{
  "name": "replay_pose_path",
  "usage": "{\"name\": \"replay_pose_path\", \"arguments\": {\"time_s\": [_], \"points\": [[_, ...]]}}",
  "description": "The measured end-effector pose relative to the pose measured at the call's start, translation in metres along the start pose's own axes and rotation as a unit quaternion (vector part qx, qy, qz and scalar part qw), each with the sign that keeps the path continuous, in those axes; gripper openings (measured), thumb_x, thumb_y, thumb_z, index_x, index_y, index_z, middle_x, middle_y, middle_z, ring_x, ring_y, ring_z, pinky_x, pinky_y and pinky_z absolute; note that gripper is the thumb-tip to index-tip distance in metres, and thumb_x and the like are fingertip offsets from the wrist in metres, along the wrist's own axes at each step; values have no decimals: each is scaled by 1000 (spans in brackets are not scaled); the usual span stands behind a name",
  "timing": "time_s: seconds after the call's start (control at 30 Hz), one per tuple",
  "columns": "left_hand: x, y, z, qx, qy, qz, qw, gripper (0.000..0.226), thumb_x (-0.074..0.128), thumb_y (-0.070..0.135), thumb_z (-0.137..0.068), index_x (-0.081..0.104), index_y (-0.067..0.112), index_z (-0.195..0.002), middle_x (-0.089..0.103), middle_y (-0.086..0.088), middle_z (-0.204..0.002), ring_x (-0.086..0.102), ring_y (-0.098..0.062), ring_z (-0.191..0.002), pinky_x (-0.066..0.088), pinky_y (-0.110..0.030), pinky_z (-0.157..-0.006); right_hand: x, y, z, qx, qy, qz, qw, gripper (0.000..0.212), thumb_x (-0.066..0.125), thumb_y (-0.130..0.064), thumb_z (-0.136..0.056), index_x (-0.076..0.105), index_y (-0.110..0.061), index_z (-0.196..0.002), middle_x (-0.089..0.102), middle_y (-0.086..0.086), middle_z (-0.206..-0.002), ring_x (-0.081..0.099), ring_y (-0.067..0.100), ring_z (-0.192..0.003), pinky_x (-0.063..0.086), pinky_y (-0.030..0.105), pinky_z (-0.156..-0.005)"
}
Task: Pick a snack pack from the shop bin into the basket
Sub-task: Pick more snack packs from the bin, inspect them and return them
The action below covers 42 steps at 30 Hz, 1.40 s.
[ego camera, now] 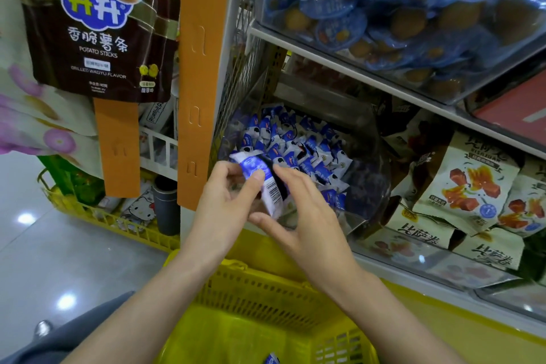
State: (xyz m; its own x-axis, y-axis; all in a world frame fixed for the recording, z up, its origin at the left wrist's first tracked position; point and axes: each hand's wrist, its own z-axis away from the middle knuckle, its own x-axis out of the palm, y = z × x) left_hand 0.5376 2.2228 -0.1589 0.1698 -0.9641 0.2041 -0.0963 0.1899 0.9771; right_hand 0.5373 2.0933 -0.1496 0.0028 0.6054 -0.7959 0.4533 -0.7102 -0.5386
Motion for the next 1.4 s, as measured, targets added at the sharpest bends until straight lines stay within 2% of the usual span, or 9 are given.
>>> {"name": "replay_pose_path", "arguments": {"time_s": [0.07,0.17,0.3,0.4,0.57,0.73,1.0,1.13,1.4], "points": [[-1,4,-4,19,-38,-18,999,18,49,29,-92,56,18,-103,63,2,-98,65,-3,-86,53,-17,-69,-2,2,-5,39,5,-96,995,53,58,-46,-82,44,-29,-130,52,-17,-124,50,-3,-110,41,10,-91],[0,6,-19,8,-59,-49,997,25,50,32,-92,48,29,-116,58,10,-109,59,8,-91,50,-12,-77,-4,6,-18,87,46,-245,964,14,53,-23,-92,56,-25,-105,65,-6,-91,62,13,-82,50,21,-71],[13,8,-41,-104,-84,46,990,21,53,25,-93,58,19,-112,69,-1,-108,64,-15,-102,47,-37,-97,-7,14,-40,149,34,-268,951,26,48,-35,-94,58,-14,-106,68,11,-97,64,26,-92,52,48,-85],[17,7,-55,-100,-55,55,992,9,54,21,-93,60,21,-100,70,-1,-97,65,-17,-94,50,-33,-87,-16,33,-65,192,65,-214,956,37,40,-55,-90,65,-27,-87,70,-3,-87,66,12,-82,55,31,-75],[-3,1,-64,-41,-64,-13,997,7,54,24,-92,56,28,-97,63,21,-63,55,8,-51,39,-7,-46,-12,85,-136,196,126,-89,968,14,54,-19,-93,64,-9,-93,66,7,-88,57,16,-82,43,25,-67],[-15,-4,-59,-19,-75,-18,997,10,54,19,-91,56,29,-94,59,16,-53,50,1,-50,41,-11,-47,15,126,-187,176,46,60,982,29,54,-17,-92,61,11,-98,63,27,-100,58,34,-94,32,27,-66],[-18,-3,-60,-11,-89,-8,996,17,56,15,-89,57,29,-99,66,15,-70,55,5,-56,41,-8,-49,20,136,-212,247,15,91,965,27,62,-30,-87,70,-6,-95,69,15,-101,62,27,-92,39,23,-68],[-17,-2,-58,-9,-82,-11,997,17,55,16,-89,56,30,-97,65,2,-79,52,-2,-58,42,-9,-48,17,134,-215,262,55,48,962,19,63,-23,-87,71,-10,-97,69,10,-105,61,20,-90,38,14,-60],[-11,-3,-54,-2,-76,-11,997,13,53,18,-91,54,30,-96,59,29,-55,56,12,-53,38,-2,-48,-21,117,-201,272,200,-102,936,18,65,-20,-85,70,-6,-94,69,15,-100,64,19,-85,54,32,-83]]}}
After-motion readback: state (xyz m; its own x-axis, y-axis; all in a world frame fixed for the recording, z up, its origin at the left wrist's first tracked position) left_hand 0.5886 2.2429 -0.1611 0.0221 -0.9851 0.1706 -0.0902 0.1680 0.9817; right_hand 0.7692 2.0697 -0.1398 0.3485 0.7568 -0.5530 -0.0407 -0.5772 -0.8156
